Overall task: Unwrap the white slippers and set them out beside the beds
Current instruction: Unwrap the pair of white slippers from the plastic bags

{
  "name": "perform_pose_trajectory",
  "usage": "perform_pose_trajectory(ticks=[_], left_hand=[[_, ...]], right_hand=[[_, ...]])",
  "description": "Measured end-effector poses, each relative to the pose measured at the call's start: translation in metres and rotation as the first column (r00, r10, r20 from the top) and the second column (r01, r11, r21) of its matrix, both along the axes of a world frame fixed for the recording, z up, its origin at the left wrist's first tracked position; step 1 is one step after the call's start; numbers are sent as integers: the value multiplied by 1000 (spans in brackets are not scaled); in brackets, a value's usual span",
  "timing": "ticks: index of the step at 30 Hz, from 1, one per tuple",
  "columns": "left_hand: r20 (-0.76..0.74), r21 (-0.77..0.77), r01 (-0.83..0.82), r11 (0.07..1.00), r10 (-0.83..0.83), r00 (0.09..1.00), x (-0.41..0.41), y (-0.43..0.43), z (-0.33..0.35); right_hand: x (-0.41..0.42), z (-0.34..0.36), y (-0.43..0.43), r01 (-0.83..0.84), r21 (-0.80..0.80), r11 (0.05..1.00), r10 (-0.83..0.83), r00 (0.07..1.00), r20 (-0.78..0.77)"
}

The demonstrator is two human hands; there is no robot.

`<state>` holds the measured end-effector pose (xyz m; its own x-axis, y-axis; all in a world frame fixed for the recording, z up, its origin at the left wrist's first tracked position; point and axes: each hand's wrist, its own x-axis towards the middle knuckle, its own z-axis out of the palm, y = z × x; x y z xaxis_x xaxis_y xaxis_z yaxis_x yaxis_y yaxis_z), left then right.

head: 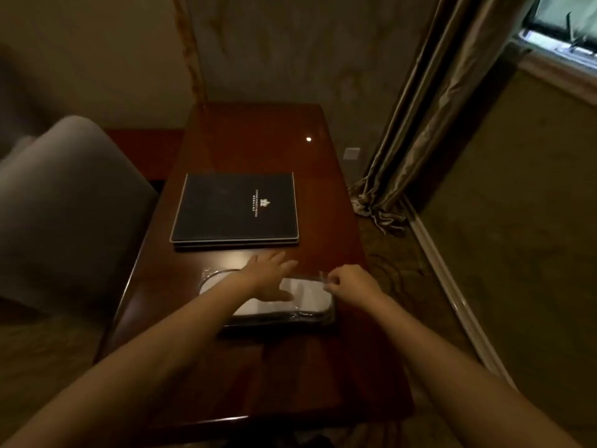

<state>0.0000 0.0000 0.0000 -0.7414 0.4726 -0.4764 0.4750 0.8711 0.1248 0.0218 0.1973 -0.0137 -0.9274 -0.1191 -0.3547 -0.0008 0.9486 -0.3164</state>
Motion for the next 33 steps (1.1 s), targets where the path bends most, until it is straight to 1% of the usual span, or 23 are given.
perform_pose_trajectory(ticks=[1,2,6,8,10,15,20,27,29,31,33], left_hand=[[4,-12,1,1000,-1,1000,4,1,-7],[7,-11,3,1000,-3,1000,5,2,-13],[-30,-23,-4,1000,3,1000,12,3,-42],[-63,-37,7,999,-10,998,10,1,-48],[-71,-13,12,1000,-13,997,9,0,-55],[-39,51,-13,999,15,999,11,-4,-74],[-137,121,-21,992,38,990,17,-4,-88],[-151,159,-59,986,83,985,15,3,-87],[-152,162,-63,985,88,985,15,4,-88],[-144,162,-71,984,95,985,15,3,-88],[-136,166,-75,983,98,986,15,3,-88]], right_hand=[[6,-6,-4,22,42,999,-22,1000,8],[10,-12,-8,59,61,996,-58,998,-19],[26,-34,-19,145,75,987,-137,985,-106],[27,-39,-18,165,77,983,-151,975,-164],[31,-44,-20,176,73,982,-160,970,-184],[38,-54,-21,219,-18,976,-217,947,-237],[46,-63,-22,270,-143,952,-302,900,-315],[49,-70,-22,325,-249,912,-396,853,-339],[50,-72,-19,378,-320,869,-476,816,-328],[51,-72,-14,496,-400,770,-617,738,-273],[51,-74,-4,602,-432,671,-723,662,-200]])
